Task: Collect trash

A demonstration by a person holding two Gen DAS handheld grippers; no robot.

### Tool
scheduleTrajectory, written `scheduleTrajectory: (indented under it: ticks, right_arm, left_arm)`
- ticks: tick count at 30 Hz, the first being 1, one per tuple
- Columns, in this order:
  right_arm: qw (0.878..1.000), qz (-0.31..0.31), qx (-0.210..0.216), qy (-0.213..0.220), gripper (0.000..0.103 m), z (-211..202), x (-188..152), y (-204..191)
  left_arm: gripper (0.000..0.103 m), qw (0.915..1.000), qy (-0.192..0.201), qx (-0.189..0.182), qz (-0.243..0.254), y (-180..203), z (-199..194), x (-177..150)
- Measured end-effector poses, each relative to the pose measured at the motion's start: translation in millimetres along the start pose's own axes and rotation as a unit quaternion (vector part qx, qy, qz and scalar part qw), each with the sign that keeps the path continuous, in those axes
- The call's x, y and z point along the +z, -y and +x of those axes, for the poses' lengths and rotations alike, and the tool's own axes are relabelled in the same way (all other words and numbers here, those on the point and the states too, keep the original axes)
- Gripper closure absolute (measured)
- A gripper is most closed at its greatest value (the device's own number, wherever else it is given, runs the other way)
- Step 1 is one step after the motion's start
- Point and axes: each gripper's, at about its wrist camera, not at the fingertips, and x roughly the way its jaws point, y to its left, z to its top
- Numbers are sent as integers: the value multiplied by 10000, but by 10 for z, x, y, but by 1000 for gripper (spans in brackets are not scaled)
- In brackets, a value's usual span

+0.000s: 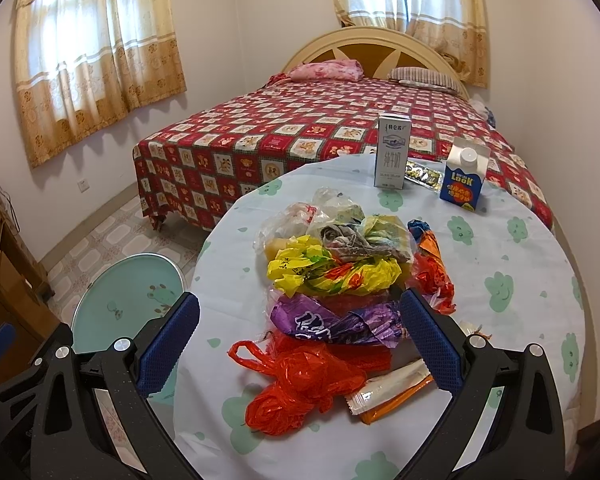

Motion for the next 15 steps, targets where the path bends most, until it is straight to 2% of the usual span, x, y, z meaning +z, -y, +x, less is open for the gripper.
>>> scheduleTrajectory:
  ticks: [15]
  right_arm:
    - [10000, 4, 0, -8, 5, 4, -12, -3]
  left_arm:
    - [6, 10000, 0, -1, 0, 4, 3, -8]
